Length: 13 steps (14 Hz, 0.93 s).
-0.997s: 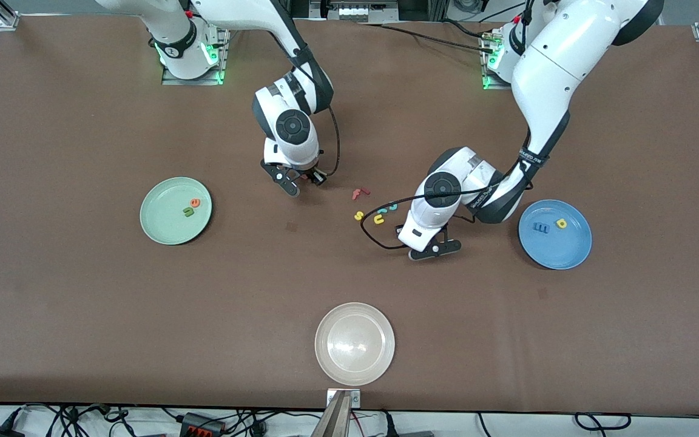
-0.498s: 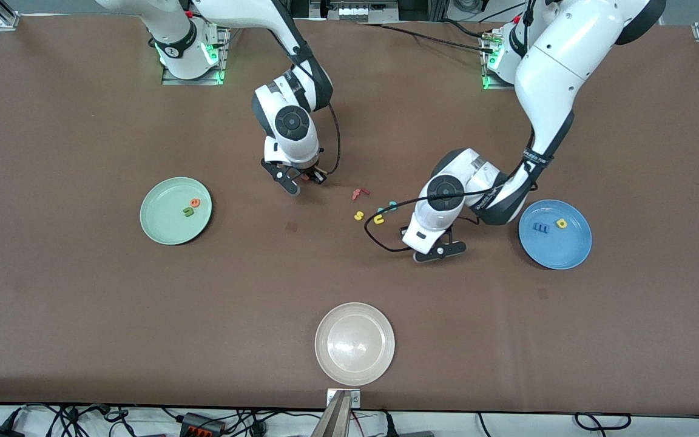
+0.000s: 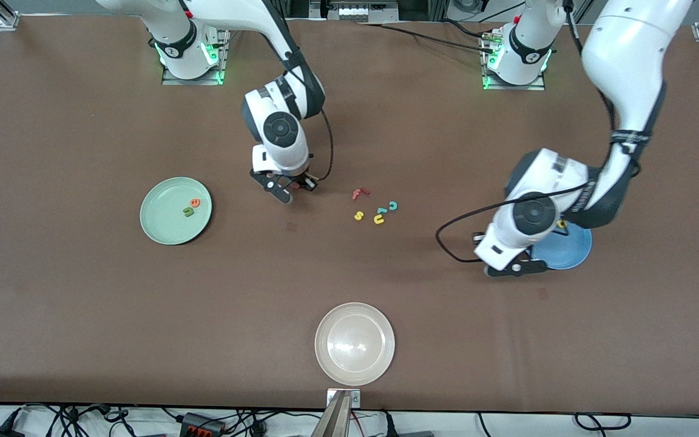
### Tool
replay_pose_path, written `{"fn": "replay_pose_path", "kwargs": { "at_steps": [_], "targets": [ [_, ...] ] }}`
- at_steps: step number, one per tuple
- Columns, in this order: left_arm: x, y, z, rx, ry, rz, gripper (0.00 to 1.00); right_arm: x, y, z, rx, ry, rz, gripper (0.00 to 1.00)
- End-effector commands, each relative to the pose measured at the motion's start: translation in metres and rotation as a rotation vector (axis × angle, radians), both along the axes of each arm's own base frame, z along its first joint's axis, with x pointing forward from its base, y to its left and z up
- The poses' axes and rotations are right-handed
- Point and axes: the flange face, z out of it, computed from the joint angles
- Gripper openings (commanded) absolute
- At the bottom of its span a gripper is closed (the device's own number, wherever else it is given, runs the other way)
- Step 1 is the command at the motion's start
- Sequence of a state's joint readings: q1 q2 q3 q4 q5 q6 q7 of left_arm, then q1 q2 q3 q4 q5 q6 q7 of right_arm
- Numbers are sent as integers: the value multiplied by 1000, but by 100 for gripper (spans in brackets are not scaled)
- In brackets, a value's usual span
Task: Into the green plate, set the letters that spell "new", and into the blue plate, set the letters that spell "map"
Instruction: 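Carry the pink letter to the green plate while the left gripper carries teal, then release the teal letter on the blue plate and raise the left gripper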
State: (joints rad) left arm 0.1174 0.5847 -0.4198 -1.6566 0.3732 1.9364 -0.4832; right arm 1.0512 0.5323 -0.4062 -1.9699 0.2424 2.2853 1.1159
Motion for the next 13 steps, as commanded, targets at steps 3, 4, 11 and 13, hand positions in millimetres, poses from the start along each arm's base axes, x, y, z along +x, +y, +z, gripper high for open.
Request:
{"fn": "replay_pose_path", "kwargs": {
  "at_steps": [3,4,11,13],
  "targets": [
    [-11,99,-22,-30,98,-84,19,59,-100,74,-62,115,196,9],
    [-11,119,-27,-52,87,-105,36,69,-127,79,-59,141,234,9],
    [1,128,2,-97,42,-200,100,100,-292,65,48,254,422,12],
    [10,118,36,-91,25,-208,100,105,-297,51,26,236,427,13]
  ]
}}
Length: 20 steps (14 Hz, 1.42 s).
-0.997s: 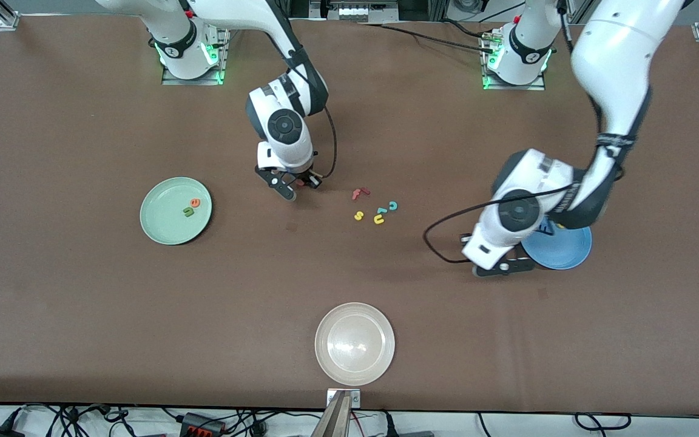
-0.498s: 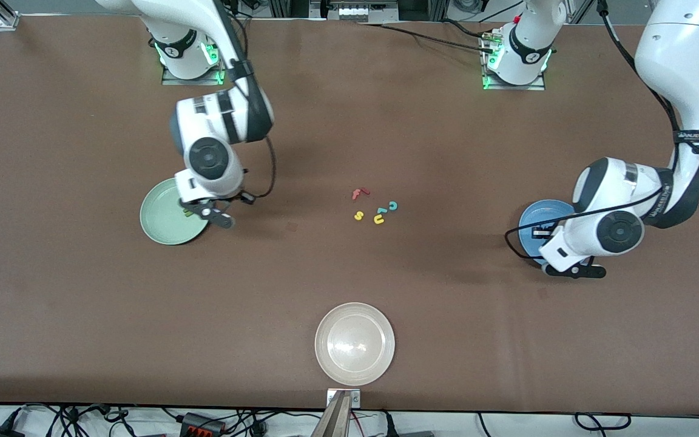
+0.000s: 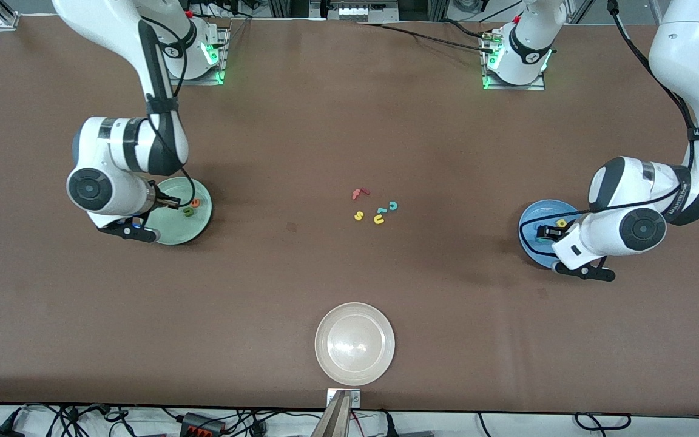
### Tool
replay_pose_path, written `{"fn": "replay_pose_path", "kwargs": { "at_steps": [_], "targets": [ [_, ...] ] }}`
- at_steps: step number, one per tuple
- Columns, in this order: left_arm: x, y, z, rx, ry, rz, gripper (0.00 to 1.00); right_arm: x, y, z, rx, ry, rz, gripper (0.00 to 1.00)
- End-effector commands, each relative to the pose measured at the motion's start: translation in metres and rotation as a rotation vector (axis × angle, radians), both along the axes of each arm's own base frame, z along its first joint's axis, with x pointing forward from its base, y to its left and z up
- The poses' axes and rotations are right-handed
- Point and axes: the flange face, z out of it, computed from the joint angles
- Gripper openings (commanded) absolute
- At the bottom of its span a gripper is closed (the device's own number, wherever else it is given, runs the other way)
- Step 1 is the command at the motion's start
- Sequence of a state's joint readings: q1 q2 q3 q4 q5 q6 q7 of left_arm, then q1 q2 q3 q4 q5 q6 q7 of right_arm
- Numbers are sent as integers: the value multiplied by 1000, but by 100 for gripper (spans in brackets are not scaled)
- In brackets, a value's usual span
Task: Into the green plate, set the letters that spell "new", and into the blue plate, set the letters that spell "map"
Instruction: 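Release the teal letter on the blue plate and raise the left gripper, then release the pink letter on the green plate and withdraw the right gripper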
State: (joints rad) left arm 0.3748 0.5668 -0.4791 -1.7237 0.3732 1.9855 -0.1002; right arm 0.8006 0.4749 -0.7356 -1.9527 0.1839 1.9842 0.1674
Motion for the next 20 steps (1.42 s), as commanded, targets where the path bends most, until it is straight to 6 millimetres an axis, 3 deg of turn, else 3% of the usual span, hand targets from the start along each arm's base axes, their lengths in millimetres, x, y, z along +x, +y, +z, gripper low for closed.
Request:
{"fn": "replay_pose_path", "kwargs": {
  "at_steps": [1,6,7,8,9,10,11,16,18,20],
  "targets": [
    [12,-12,63,18,-23,-25,100,4,7,-23,-18,-23,39,13],
    [39,-12,190,10,-141,13,100,9,0,-65,25,-49,52,15],
    [36,-10,205,11,-136,23,100,9,-3,-66,26,-46,53,25],
    [25,-19,238,-20,-153,38,100,9,-3,-67,26,-42,54,32],
    [13,-20,258,-39,-150,56,100,8,-1,-66,30,-33,54,57],
    [0,-17,273,-30,-125,55,100,8,0,-64,33,-34,49,91],
    [-11,-15,292,-46,-124,19,100,11,-4,-56,40,-43,43,100],
    [-81,-10,327,-58,-167,20,100,31,2,33,137,-76,28,100],
    [-93,-12,330,-80,-206,30,100,46,5,69,155,-83,32,100],
    [-93,-8,332,-105,-226,47,100,56,5,97,166,-82,34,100]
  ]
}}
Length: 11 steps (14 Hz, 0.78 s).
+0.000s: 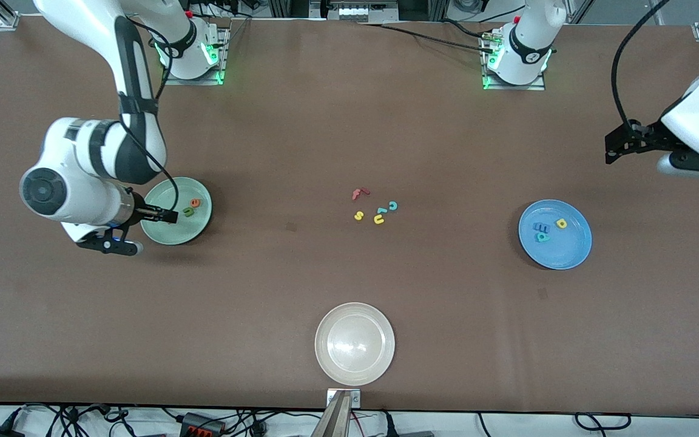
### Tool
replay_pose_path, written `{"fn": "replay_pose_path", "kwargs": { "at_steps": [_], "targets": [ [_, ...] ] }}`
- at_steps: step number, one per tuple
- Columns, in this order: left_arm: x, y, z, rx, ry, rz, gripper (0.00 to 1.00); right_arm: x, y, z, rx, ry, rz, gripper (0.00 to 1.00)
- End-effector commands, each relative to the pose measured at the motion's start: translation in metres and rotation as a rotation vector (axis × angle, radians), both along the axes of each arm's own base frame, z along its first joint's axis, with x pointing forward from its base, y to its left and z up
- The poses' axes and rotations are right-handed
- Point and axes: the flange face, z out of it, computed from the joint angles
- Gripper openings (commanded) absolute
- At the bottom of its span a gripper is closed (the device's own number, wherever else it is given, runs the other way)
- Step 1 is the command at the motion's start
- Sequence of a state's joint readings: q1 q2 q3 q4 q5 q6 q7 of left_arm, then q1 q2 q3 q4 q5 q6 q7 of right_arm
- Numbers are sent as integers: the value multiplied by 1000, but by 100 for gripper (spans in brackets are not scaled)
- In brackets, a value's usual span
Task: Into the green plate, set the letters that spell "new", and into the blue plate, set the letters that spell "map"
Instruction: 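Release the pink letter on the green plate and withdraw the right gripper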
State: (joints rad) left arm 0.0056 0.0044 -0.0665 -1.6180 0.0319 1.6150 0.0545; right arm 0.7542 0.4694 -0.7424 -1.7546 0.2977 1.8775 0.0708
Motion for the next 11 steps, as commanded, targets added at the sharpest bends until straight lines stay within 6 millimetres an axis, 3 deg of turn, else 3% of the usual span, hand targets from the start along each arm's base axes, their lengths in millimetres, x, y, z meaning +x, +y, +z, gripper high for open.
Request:
{"fn": "replay_pose_path", "kwargs": {
  "at_steps": [1,4,8,11],
  "targets": [
    [-7,10,-3,-50,-19,9,100,15,-4,38,30,3,13,100],
    [-8,2,0,-40,-14,-13,100,30,-4,74,104,-50,-15,100],
    [-9,-5,1,-35,-5,-24,100,31,9,132,140,-131,77,100],
    [-10,-7,2,-36,-3,-28,100,19,-30,188,114,-211,112,100]
  ]
}}
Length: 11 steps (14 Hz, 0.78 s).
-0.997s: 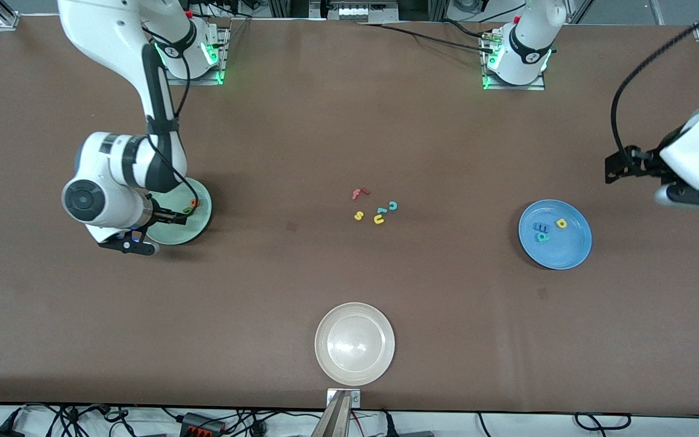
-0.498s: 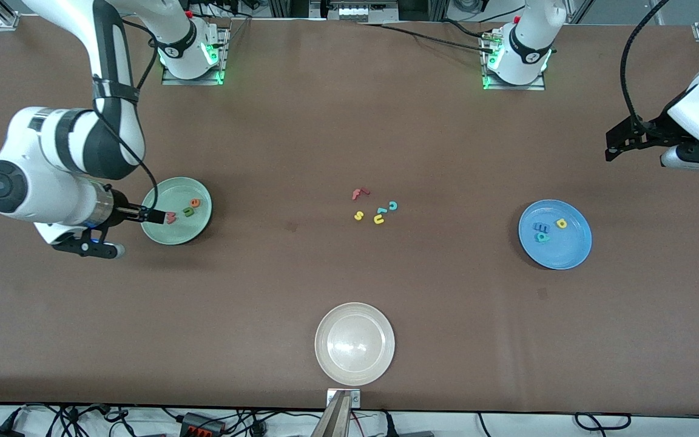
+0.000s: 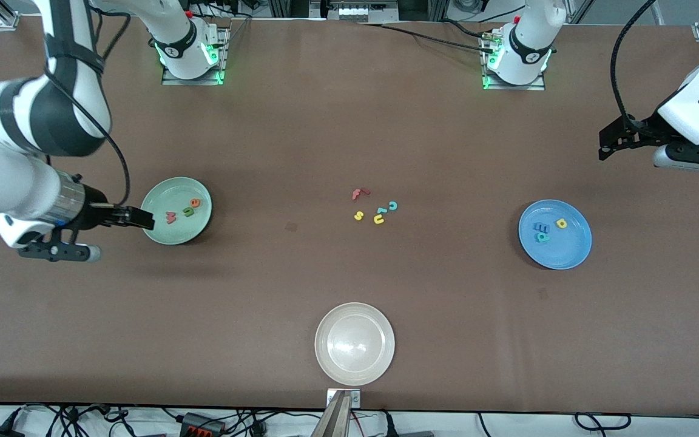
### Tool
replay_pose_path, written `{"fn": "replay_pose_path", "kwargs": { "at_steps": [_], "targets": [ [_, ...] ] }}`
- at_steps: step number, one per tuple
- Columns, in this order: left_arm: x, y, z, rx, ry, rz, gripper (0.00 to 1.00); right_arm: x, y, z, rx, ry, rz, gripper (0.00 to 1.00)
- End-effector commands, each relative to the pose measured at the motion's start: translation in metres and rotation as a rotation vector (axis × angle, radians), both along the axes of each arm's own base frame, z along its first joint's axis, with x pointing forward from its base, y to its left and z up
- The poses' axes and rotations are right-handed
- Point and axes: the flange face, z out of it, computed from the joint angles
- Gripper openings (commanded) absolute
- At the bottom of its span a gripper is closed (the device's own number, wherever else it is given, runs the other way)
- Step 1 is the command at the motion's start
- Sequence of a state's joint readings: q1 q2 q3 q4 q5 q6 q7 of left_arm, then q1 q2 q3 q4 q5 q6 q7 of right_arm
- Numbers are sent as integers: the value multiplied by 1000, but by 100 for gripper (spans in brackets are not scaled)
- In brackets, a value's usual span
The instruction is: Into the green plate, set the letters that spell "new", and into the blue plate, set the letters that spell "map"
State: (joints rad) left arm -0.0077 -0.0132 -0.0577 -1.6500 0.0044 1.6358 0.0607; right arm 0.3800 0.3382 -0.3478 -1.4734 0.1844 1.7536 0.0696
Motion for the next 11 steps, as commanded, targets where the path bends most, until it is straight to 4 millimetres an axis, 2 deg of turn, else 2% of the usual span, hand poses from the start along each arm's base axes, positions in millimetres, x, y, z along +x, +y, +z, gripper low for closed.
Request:
{"fn": "replay_pose_path", "kwargs": {
  "at_steps": [1,2,4,6,8,11],
  "targets": [
    [-5,-1,7,-10,-3,-17,100,-20,-44,58,-26,-67,26,100],
    [-5,-2,9,-10,-6,-19,100,-25,-58,74,-41,-93,19,100],
    [-5,-4,9,-10,-5,-21,100,-35,-98,94,-45,-117,-18,100],
    [-5,-5,9,-10,-5,-21,100,-48,-123,105,-44,-96,17,100],
    [-6,-7,9,-10,-5,-22,100,-58,-123,119,-60,-96,22,100],
    [-8,-8,11,-9,12,-28,100,-71,-119,125,-82,-57,16,100]
  ]
}}
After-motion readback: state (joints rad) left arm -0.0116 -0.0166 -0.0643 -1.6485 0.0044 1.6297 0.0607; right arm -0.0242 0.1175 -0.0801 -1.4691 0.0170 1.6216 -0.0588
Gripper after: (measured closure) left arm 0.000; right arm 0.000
